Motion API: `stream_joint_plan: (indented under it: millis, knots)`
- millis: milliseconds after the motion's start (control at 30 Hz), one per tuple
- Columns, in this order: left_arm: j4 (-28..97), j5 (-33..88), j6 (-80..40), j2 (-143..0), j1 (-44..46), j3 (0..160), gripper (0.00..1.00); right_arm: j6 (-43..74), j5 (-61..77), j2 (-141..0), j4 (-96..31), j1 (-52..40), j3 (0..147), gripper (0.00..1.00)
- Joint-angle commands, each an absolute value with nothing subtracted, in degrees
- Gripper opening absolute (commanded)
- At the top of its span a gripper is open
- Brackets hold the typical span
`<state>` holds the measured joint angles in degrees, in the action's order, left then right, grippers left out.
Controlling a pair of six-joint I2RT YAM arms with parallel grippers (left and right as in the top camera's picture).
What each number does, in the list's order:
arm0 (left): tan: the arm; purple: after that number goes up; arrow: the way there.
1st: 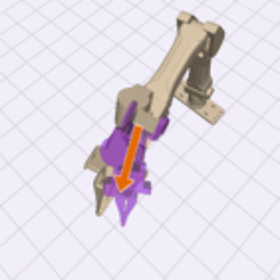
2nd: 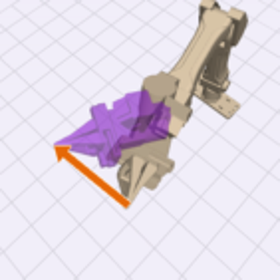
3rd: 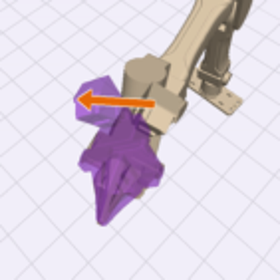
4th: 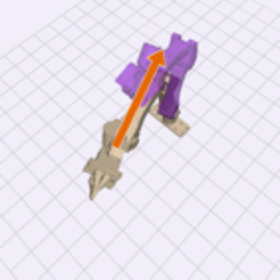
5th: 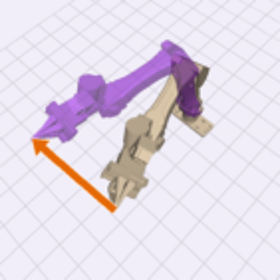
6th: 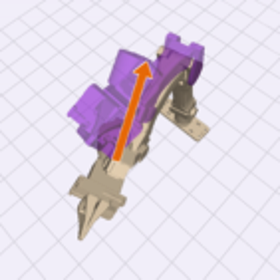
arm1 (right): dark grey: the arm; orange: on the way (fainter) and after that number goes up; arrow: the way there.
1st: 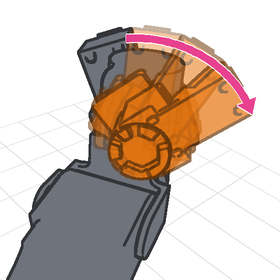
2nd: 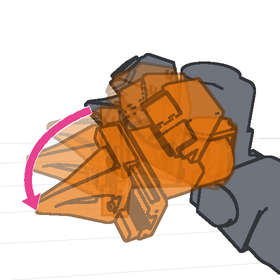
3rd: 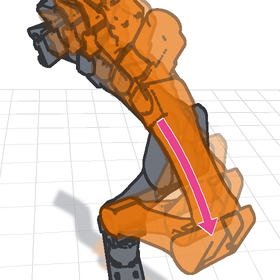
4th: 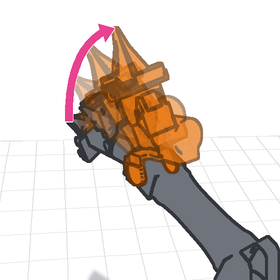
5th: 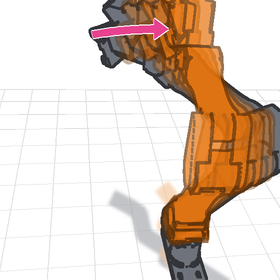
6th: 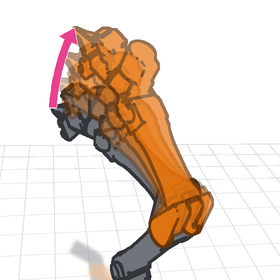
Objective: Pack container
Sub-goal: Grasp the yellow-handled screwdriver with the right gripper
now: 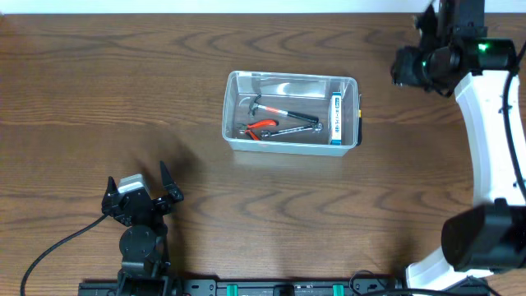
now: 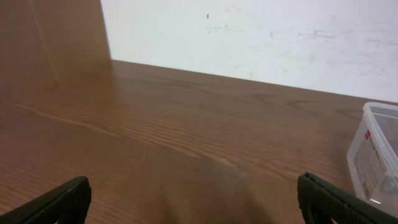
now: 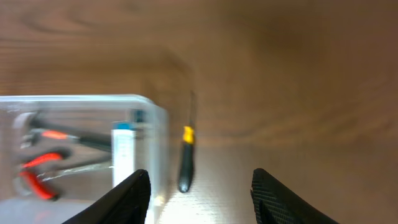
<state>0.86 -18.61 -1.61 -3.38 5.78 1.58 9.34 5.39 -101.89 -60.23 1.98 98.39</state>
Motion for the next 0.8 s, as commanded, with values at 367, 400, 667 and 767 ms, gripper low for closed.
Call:
stream_joint_plan:
  millis: [367,400,667,767]
  knots:
    - [2.35,-19.57,-1.52,-3.25,5.65,0.23,0.98,17.32,9.28,-111.63,-47.66,0.23,77.73,0.54]
    - [2.35,-19.55,-1.52,-3.25,5.65,0.23,0.98,17.32,9.28,-112.07,-47.2,-0.12,77.41,0.54]
    - [2.35,-19.57,-1.52,-3.25,5.65,0.23,0.98,16.67,9.23,-116.2,-44.05,-2.81,77.12,0.53]
    - [2.35,-19.55,-1.52,-3.25,5.65,0.23,0.98,16.69,9.26,-117.21,-43.22,-3.09,77.12,0.5]
